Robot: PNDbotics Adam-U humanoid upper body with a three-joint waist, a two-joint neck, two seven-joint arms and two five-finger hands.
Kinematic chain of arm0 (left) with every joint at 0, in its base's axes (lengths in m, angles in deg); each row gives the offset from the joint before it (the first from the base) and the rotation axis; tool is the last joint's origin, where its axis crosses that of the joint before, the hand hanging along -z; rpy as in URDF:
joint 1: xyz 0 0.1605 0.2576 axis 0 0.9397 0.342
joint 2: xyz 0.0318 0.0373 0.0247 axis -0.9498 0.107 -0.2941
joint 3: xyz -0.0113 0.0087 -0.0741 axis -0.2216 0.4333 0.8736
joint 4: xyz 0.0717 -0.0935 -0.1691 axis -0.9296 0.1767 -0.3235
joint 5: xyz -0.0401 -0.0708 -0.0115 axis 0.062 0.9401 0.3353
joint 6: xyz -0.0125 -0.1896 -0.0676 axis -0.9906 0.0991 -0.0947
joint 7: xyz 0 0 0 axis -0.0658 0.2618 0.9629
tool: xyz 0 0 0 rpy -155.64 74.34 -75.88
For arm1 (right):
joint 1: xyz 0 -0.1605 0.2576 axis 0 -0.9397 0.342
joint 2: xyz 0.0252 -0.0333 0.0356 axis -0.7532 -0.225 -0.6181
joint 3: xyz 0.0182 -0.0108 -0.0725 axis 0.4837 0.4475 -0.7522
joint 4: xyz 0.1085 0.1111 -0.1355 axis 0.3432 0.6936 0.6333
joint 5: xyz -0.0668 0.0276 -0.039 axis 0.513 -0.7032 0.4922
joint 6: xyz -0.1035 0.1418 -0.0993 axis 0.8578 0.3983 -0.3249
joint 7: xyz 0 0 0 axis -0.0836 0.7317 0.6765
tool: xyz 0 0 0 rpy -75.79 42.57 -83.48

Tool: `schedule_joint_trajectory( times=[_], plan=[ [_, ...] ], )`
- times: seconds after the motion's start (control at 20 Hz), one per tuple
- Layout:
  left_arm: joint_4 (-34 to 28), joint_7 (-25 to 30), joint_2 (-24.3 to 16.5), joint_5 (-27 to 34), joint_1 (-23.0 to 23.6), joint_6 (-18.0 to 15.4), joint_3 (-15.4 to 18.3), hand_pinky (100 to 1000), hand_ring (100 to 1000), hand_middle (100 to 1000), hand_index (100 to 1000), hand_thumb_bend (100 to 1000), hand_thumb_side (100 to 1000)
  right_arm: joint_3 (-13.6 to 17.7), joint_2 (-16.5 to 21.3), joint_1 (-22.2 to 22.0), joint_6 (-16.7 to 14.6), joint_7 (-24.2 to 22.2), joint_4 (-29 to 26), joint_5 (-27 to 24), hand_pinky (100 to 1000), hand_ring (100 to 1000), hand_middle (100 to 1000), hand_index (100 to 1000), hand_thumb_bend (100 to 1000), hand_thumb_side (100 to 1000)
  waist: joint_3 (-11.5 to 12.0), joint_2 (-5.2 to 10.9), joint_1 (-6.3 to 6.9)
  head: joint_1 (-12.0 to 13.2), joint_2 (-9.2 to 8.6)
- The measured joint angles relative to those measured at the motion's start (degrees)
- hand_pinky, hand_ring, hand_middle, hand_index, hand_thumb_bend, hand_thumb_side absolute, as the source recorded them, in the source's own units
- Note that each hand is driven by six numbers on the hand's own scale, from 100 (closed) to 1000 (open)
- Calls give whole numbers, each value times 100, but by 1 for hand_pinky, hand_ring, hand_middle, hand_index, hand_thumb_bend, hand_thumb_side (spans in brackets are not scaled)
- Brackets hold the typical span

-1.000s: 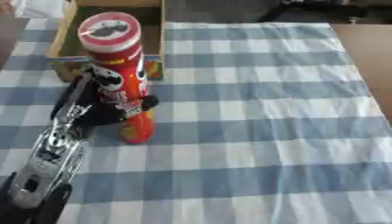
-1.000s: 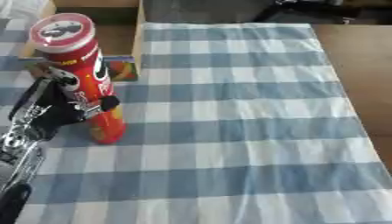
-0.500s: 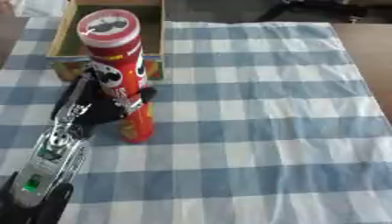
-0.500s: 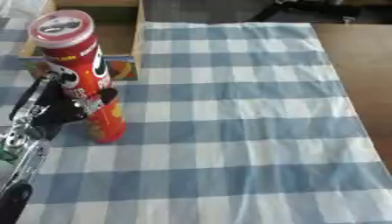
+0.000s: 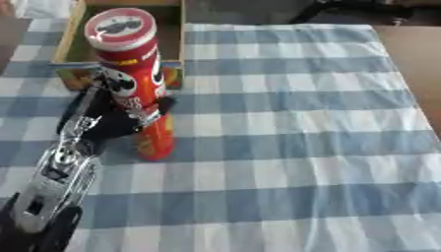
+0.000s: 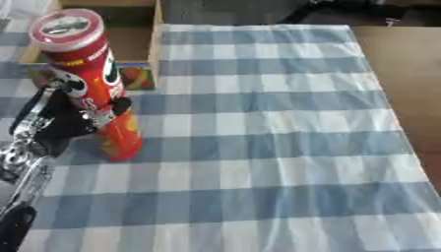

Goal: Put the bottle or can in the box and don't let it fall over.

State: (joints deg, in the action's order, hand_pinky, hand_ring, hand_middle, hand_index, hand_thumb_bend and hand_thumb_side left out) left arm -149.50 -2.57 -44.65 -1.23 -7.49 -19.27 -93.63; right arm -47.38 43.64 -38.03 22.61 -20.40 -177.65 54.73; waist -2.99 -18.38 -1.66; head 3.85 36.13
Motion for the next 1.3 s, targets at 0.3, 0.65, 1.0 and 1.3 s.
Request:
schedule_joint_trajectory(
  times=[0.3, 0.65, 1.0, 1.3],
  plan=[
    [-331, -51, -260, -51, -144, -104, 120, 1000, 539, 407, 330, 336, 100, 15, 2, -14, -9, 9, 0, 0, 880, 1000, 939, 795, 100, 911, 25, 9, 15, -54, 1],
    [-441, -475, -857, 186, -816, -227, 541, 1000, 528, 400, 325, 303, 100, 31, 50, -48, -21, 12, 0, 0, 883, 1000, 939, 796, 100, 899, -47, 113, 41, -98, 4],
    [350, -1062, -1370, 560, -1576, -166, 942, 1000, 529, 400, 326, 303, 100, 1, 97, -15, -69, -55, 0, -1, 884, 1000, 939, 796, 100, 891, -191, 140, 40, -14, 2],
    [1210, -1596, -1447, 736, -2092, -147, 1040, 1000, 525, 391, 321, 272, 100, -40, 103, 61, -93, -116, 0, -15, 885, 1000, 939, 796, 100, 890, -343, 107, 7, 114, -55]
  ],
)
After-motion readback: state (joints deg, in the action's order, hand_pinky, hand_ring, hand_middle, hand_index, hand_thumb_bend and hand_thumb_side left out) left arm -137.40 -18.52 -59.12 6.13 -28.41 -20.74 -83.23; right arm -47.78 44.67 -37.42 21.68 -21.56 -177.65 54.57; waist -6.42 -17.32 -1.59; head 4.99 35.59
